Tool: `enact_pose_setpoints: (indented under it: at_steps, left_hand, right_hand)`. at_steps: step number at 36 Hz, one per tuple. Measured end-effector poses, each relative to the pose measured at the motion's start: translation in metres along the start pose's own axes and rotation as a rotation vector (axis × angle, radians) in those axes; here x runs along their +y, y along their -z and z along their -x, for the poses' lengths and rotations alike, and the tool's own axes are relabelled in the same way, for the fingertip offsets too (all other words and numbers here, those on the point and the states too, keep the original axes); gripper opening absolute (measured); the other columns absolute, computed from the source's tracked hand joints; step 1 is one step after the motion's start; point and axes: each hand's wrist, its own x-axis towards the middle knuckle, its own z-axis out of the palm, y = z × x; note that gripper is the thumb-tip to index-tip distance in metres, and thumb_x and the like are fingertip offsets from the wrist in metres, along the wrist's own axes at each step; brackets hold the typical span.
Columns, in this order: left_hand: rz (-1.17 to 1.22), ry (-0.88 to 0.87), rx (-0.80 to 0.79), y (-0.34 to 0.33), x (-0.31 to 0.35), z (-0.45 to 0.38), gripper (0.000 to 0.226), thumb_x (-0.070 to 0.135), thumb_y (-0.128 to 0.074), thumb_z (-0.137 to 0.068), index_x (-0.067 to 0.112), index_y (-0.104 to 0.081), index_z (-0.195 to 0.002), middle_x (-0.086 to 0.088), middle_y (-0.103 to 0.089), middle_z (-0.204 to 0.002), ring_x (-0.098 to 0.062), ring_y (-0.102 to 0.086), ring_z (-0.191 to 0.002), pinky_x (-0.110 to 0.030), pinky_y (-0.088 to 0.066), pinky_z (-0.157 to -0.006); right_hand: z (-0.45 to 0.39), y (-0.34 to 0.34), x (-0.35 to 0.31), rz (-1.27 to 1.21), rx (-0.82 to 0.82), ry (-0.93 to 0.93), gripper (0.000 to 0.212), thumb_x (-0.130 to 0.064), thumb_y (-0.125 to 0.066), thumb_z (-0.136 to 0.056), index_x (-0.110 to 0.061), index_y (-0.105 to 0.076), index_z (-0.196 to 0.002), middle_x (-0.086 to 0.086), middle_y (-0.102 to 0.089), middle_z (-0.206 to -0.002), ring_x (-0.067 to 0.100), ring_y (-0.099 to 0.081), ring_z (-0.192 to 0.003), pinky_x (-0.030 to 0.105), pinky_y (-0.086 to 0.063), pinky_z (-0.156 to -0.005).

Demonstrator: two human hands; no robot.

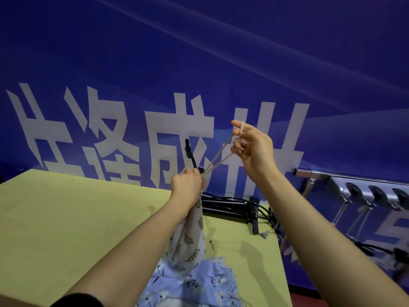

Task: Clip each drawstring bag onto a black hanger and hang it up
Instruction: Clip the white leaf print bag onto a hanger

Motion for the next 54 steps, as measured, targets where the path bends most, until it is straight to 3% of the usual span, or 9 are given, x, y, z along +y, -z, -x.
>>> enact_pose_setpoints:
  at_steps: [13,21,30,33,40,46,49,52,54]
  left_hand:
    - [0.009,0.112,0.139,0.095,0.092,-0.001,0.033,0.028,-0.037,-0.101,0.004,-0.043,-0.124,-0.011,-0.048,-0.121,-0.021,-0.065,-0.083,-0.031,-0.037,-0.053]
    - [0.035,0.16,0.043,0.125,0.179,0.016,0.034,0.022,-0.037,-0.098,0.002,-0.041,-0.126,-0.014,-0.053,-0.121,-0.026,-0.066,-0.093,-0.031,-0.037,-0.059]
    - [0.271,0.098,-0.032,0.144,0.265,0.035,0.069,0.07,-0.028,-0.088,0.01,-0.055,-0.109,-0.01,-0.063,-0.104,-0.028,-0.061,-0.094,-0.035,-0.04,-0.074]
    - [0.546,0.065,-0.158,0.145,0.285,0.038,0.072,0.077,-0.035,-0.08,0.013,-0.059,-0.1,-0.009,-0.066,-0.097,-0.028,-0.06,-0.092,-0.036,-0.042,-0.078]
    - [1.126,-0.061,-0.301,0.117,0.343,0.037,0.041,0.053,-0.061,-0.082,0.016,-0.065,-0.101,-0.005,-0.066,-0.098,-0.025,-0.062,-0.095,-0.031,-0.044,-0.079]
    - [1.224,-0.136,-0.408,0.09,0.391,0.021,0.02,0.033,-0.064,-0.085,0.019,-0.066,-0.099,-0.007,-0.069,-0.102,-0.024,-0.062,-0.099,-0.037,-0.049,-0.09]
    - [1.274,-0.134,-0.4,0.086,0.414,0.015,0.011,0.02,-0.058,-0.089,0.012,-0.065,-0.095,-0.009,-0.068,-0.09,-0.023,-0.063,-0.088,-0.031,-0.05,-0.079]
    - [1.251,-0.137,-0.401,0.085,0.434,0.014,0.011,0.015,-0.057,-0.09,0.013,-0.058,-0.079,-0.003,-0.057,-0.07,-0.017,-0.051,-0.07,-0.024,-0.031,-0.055]
    - [1.236,-0.133,-0.412,0.081,0.45,0.012,0.018,0.017,-0.058,-0.09,0.016,-0.056,-0.072,0.001,-0.053,-0.062,-0.017,-0.049,-0.066,-0.023,-0.029,-0.051]
  right_hand:
    - [-0.007,0.063,-0.093,0.096,-0.094,0.221,0.024,-0.002,-0.045,-0.095,-0.008,-0.065,-0.106,0.001,-0.061,-0.074,0.008,-0.053,-0.057,0.022,-0.05,-0.056]
    - [0.003,0.139,-0.13,0.223,-0.168,0.245,0.025,-0.004,-0.043,-0.097,-0.01,-0.066,-0.107,0.002,-0.059,-0.075,0.009,-0.051,-0.059,0.022,-0.046,-0.054]
    - [0.017,0.221,-0.142,0.345,-0.195,0.158,0.022,-0.005,-0.048,-0.095,-0.007,-0.069,-0.093,0.0,-0.055,-0.065,0.01,-0.041,-0.053,0.022,-0.033,-0.048]
    - [0.02,0.248,-0.135,0.426,-0.246,0.069,0.023,-0.005,-0.049,-0.094,-0.005,-0.069,-0.082,0.002,-0.052,-0.06,0.01,-0.037,-0.046,0.022,-0.027,-0.045]
    - [0.018,0.314,-0.115,0.496,-0.202,-0.096,0.023,-0.001,-0.048,-0.092,-0.001,-0.066,-0.077,0.011,-0.042,-0.058,0.012,-0.03,-0.037,0.017,-0.02,-0.039]
    - [0.022,0.377,-0.094,0.569,-0.088,-0.215,0.026,0.001,-0.046,-0.09,-0.004,-0.063,-0.071,0.006,-0.045,-0.052,0.009,-0.032,-0.031,0.014,-0.022,-0.036]
    - [0.025,0.407,-0.083,0.569,-0.033,-0.25,0.026,0.0,-0.047,-0.09,-0.004,-0.063,-0.07,0.002,-0.047,-0.047,0.011,-0.032,-0.032,0.015,-0.021,-0.039]
    - [0.032,0.434,-0.076,0.579,0.018,-0.262,0.025,0.001,-0.047,-0.09,0.0,-0.062,-0.07,0.003,-0.045,-0.048,0.011,-0.032,-0.031,0.016,-0.021,-0.038]
    - [0.033,0.454,-0.075,0.601,0.069,-0.278,0.024,0.0,-0.048,-0.089,0.002,-0.063,-0.071,0.008,-0.042,-0.052,0.013,-0.031,-0.032,0.018,-0.021,-0.038]
